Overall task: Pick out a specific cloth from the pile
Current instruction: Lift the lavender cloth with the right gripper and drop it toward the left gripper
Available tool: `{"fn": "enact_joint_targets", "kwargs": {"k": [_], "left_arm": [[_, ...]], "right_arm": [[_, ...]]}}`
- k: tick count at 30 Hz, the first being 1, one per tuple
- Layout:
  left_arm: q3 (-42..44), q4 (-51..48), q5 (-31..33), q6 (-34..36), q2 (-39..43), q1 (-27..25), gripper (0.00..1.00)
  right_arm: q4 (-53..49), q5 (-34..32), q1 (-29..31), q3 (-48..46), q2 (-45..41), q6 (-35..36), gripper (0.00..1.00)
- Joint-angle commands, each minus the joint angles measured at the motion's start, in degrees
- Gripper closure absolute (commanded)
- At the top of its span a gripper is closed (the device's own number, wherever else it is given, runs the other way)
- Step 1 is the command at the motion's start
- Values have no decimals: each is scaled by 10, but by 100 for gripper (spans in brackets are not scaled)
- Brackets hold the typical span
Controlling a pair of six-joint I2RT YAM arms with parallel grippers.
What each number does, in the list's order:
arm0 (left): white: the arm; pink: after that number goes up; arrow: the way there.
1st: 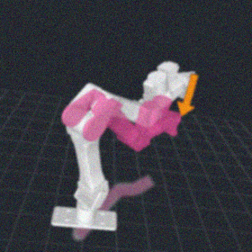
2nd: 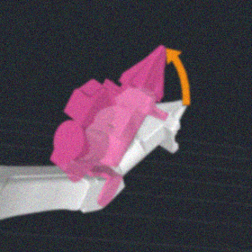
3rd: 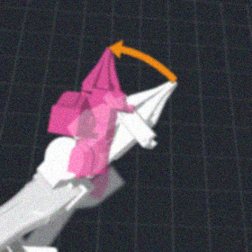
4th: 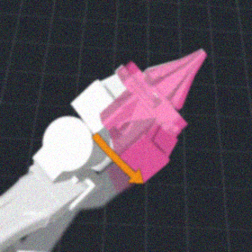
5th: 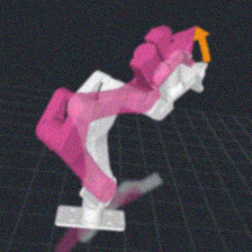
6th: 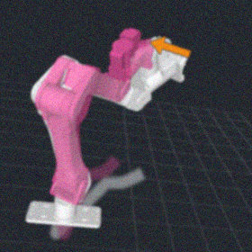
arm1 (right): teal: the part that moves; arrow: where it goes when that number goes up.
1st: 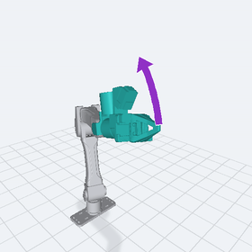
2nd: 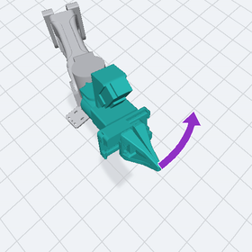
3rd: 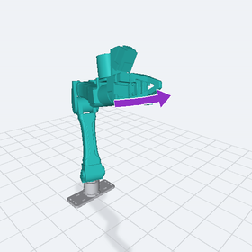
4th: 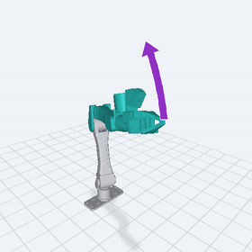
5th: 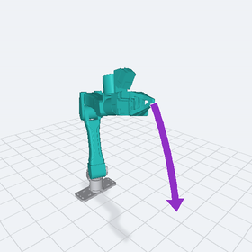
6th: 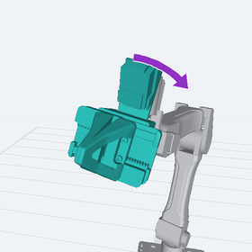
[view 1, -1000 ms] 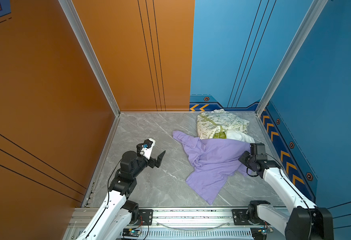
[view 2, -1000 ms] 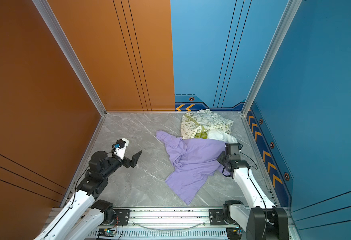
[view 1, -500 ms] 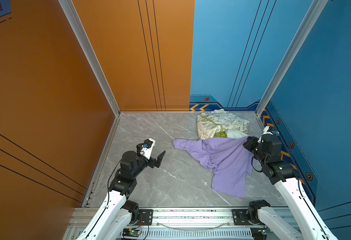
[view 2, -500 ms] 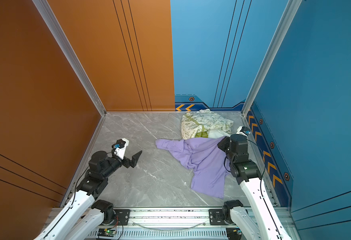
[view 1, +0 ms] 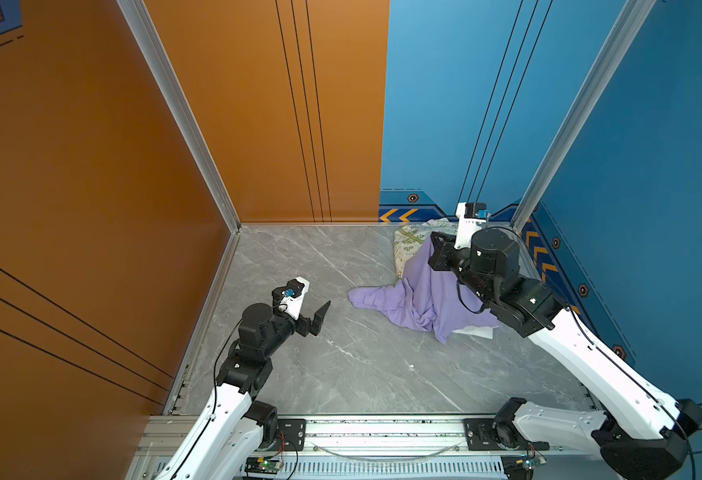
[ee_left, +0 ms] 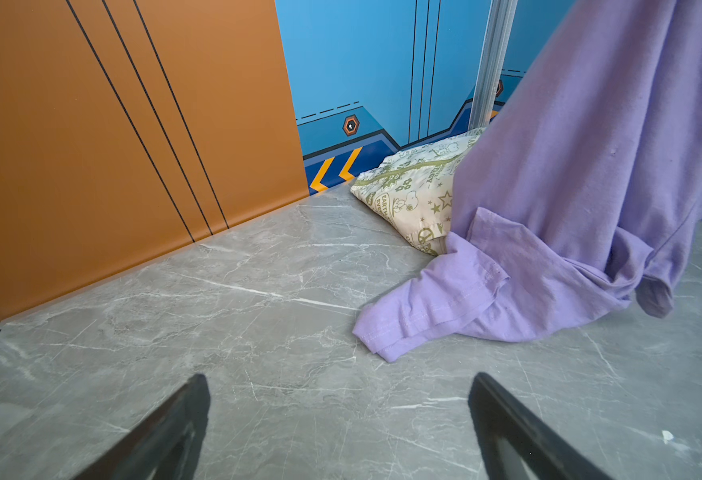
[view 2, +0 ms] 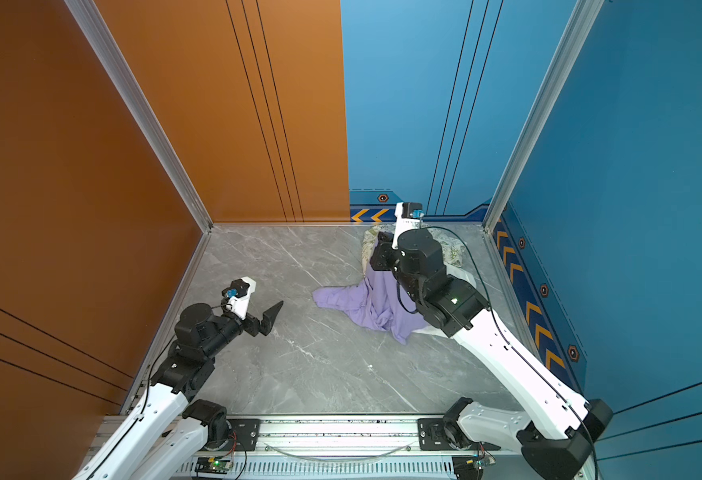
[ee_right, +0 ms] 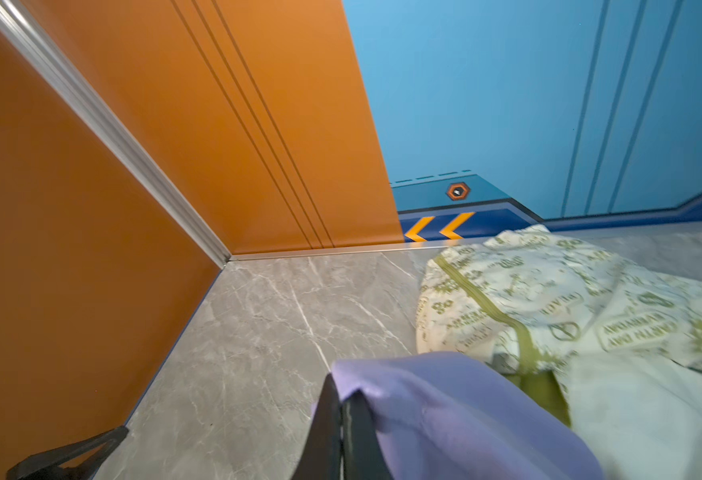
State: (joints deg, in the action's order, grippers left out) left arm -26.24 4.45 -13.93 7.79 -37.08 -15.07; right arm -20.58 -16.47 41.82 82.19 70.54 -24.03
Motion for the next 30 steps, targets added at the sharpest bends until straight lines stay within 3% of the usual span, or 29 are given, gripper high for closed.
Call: {"fn": "enact_joint_targets", "kwargs": {"k": [1, 13, 17, 21, 23, 25, 28, 30], "left_arm": [[7, 0, 5, 12, 11, -6, 2], [13, -1, 26, 15, 33, -8, 2], [15, -2, 37, 19, 43, -8, 2], [17, -2, 54, 21, 55, -9, 2], [19, -2, 64, 23, 62, -9, 2], [22, -2, 77, 25, 70, -9, 2], [24, -2, 98, 25, 81, -9, 2], [27, -1, 111, 25, 86, -9, 2]], "right_arm": [[33, -7, 49, 91, 63, 67, 100], [-1, 97, 118, 471, 348, 90, 100], [-6, 92, 114, 470, 379, 84, 100], [-8, 106, 95, 402, 391, 43, 100], [-12, 113, 85, 359, 394, 19, 81], [-25, 114, 74, 316, 396, -3, 50], [-37, 119, 59, 271, 387, -20, 28], [-37, 113, 50, 250, 372, -26, 20]]}}
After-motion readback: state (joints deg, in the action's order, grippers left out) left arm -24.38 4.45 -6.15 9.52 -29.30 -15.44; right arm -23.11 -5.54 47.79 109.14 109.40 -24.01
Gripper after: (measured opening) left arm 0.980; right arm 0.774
